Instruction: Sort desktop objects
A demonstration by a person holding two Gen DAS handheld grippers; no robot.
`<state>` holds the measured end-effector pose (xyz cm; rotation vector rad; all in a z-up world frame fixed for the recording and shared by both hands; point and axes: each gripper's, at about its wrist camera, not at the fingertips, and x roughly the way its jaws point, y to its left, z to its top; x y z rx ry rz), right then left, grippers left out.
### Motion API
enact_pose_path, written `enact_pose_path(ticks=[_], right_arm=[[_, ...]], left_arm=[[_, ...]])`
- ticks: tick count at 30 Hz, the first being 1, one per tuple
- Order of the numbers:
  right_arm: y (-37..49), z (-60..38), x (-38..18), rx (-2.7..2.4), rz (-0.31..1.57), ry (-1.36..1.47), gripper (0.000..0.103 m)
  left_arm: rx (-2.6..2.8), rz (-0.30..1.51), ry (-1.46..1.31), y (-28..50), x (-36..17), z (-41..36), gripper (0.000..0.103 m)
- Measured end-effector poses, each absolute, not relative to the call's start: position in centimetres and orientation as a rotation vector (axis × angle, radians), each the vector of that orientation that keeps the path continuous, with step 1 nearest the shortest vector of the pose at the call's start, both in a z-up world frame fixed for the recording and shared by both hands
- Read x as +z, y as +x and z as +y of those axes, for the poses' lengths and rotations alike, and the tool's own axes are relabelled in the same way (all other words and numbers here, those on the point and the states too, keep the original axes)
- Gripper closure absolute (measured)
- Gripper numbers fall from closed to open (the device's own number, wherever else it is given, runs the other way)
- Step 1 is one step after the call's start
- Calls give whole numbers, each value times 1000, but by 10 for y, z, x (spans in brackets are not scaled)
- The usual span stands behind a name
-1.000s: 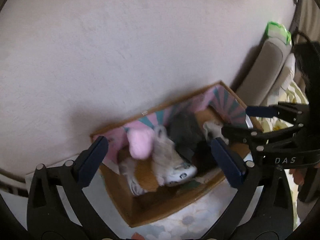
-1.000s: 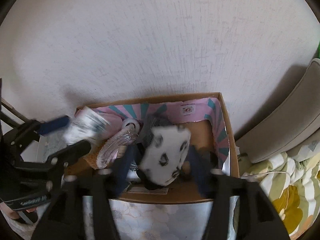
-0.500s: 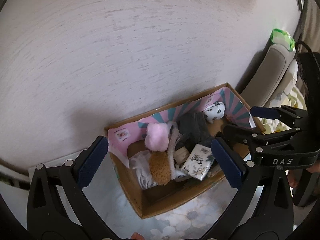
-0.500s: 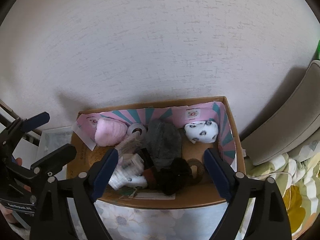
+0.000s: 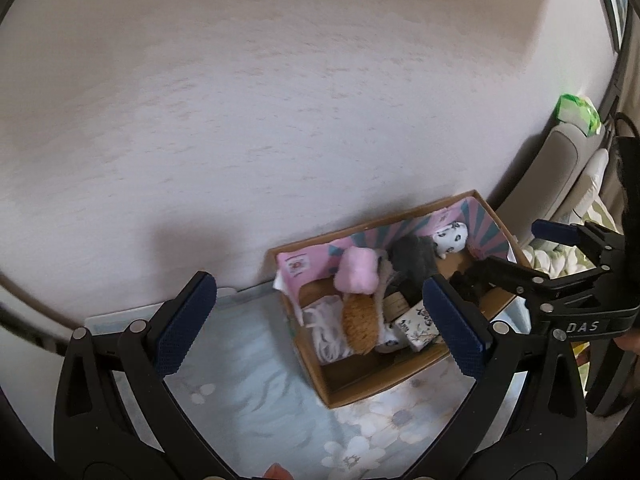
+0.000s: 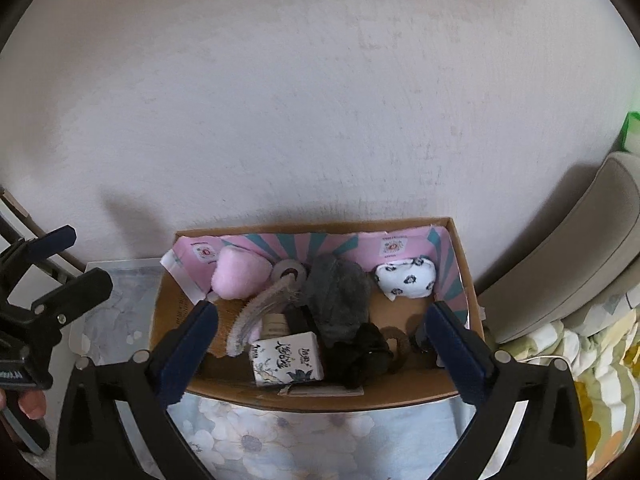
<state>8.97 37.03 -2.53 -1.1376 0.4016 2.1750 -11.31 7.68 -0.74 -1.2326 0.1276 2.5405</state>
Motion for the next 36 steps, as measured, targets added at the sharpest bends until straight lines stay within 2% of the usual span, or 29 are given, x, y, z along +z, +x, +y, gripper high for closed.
enact_pose_path(ticks=[11,14,21,29,36], right_arm=[[66,312,0,2231,296,-1116,0],[59,289,-3,2265,298,-1133,0],[49,252,-21,2263,255,-1131,0],[47,233,-39,2235,245,-1167,0],[47,226,-42,2213,235,-1166,0]], left_arm=[[2677,-23,-1224,-88,9,21,0],[2715,-107,-1238,-75,4,3,0],[2787,-183,-1260,-45,-5,-30,0],[2806,-216,-1290,-33,-17,-50,0],[2825,-167,-1290,-26,-20,-54,0]])
